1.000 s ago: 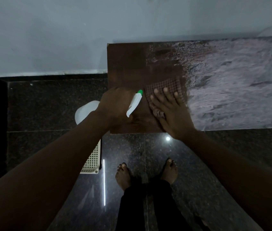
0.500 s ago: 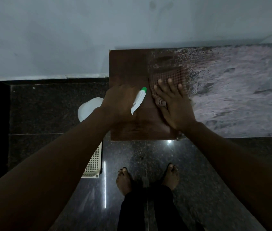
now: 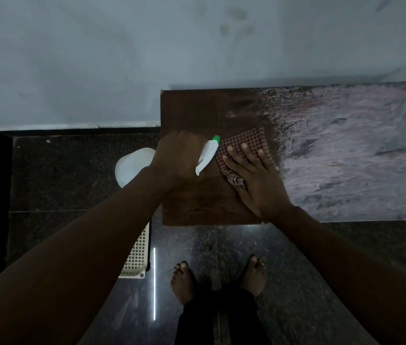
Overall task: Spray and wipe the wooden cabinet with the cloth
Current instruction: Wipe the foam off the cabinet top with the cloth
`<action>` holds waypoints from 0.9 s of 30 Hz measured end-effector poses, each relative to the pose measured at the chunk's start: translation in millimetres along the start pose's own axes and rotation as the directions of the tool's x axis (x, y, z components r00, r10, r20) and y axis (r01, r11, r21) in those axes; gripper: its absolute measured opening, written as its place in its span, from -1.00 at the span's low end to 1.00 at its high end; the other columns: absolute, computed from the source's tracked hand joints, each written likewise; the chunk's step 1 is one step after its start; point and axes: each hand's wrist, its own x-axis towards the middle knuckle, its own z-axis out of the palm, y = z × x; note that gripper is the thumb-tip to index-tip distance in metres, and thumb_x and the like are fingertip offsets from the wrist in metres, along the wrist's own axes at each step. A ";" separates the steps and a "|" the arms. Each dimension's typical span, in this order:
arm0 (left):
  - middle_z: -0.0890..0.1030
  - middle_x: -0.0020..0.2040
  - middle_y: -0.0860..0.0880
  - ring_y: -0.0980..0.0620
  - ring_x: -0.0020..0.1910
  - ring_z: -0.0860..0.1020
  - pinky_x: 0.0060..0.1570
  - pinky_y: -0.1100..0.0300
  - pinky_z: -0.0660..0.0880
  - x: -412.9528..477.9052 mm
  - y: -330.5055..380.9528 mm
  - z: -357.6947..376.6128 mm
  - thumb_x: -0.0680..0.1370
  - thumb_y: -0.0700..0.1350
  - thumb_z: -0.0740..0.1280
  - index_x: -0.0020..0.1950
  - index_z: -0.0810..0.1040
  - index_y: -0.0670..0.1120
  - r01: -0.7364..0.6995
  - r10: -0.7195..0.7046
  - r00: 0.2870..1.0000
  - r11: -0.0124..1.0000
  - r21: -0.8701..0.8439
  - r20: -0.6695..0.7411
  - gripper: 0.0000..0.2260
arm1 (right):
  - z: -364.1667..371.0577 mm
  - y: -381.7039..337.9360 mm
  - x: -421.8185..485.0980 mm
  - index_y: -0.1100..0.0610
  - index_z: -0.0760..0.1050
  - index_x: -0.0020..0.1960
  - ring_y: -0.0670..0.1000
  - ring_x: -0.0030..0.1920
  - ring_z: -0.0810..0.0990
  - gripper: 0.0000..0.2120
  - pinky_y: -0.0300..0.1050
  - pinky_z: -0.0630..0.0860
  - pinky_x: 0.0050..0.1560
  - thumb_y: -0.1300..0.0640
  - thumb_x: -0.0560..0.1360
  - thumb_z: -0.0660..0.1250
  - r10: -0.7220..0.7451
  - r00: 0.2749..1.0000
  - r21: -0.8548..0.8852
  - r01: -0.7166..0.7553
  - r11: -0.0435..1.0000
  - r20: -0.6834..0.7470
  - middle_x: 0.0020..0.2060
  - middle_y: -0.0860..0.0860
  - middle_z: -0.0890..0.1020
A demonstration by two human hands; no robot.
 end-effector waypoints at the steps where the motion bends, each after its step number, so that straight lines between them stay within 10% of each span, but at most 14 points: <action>1: 0.62 0.09 -0.13 -0.13 0.02 0.58 0.03 0.06 0.48 0.5 -1.5 -0.1 0.34 -0.01 0.48 0.18 0.54 -0.12 -0.007 0.007 1.000 1.000 0.001 -0.005 -0.55 | -2.4 2.8 9.9 -0.03 0.12 0.58 0.02 0.60 -0.04 -0.48 0.13 -0.04 0.57 -0.05 0.63 0.04 0.005 1.000 0.002 -0.005 1.000 0.000 0.59 -0.07 0.11; 10: 0.63 0.00 -0.10 -0.10 -0.07 0.57 -0.14 0.21 0.29 3.7 -10.9 -3.4 0.28 -0.01 0.50 0.09 0.53 -0.13 -0.049 0.048 0.998 0.999 -0.012 -0.049 -0.56 | -28.1 39.1 110.0 0.00 0.13 0.58 0.10 0.60 -0.03 -0.50 0.17 -0.11 0.57 -0.03 0.65 0.06 0.216 0.976 0.085 -0.212 0.974 -0.042 0.59 -0.03 0.12; 21: 0.62 -0.09 -0.10 -0.13 -0.14 0.57 -0.20 0.19 0.27 14.4 -2.2 -13.1 0.24 -0.04 0.49 -0.03 0.53 -0.12 -0.047 0.047 0.997 0.999 0.000 -0.060 -0.63 | -21.7 17.8 56.1 -0.02 0.13 0.58 0.03 0.60 -0.02 -0.50 0.12 -0.07 0.58 0.00 0.65 0.09 0.007 1.000 0.057 -0.008 0.998 0.022 0.58 -0.06 0.12; 27: 0.63 -0.03 -0.13 -0.13 -0.09 0.57 -0.16 0.17 0.34 19.6 6.8 -15.5 0.27 -0.04 0.52 0.03 0.53 -0.14 -0.066 0.064 0.997 0.997 -0.033 -0.045 -0.60 | -36.6 59.0 96.9 0.00 0.15 0.57 0.08 0.60 0.00 -0.51 0.11 -0.10 0.57 0.02 0.66 0.13 0.238 0.970 0.092 -0.233 0.968 -0.053 0.58 -0.03 0.14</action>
